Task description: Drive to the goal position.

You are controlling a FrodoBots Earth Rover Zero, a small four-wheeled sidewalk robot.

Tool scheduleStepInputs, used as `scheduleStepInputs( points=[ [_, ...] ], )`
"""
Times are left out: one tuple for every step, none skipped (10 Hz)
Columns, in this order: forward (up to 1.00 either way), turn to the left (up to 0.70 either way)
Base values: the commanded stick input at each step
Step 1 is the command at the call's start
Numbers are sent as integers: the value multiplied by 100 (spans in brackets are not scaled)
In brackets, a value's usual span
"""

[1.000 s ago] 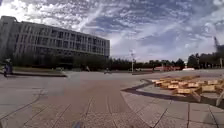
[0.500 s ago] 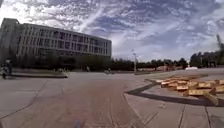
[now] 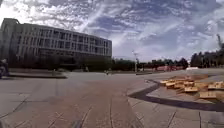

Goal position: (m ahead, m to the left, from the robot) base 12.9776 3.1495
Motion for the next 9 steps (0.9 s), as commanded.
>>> scheduleStepInputs(
  points=[
    [70,0],
    [70,0],
    [70,0],
    [70,0],
    [70,0],
    [70,0],
    [70,0],
    [70,0],
    [70,0]
  ],
)
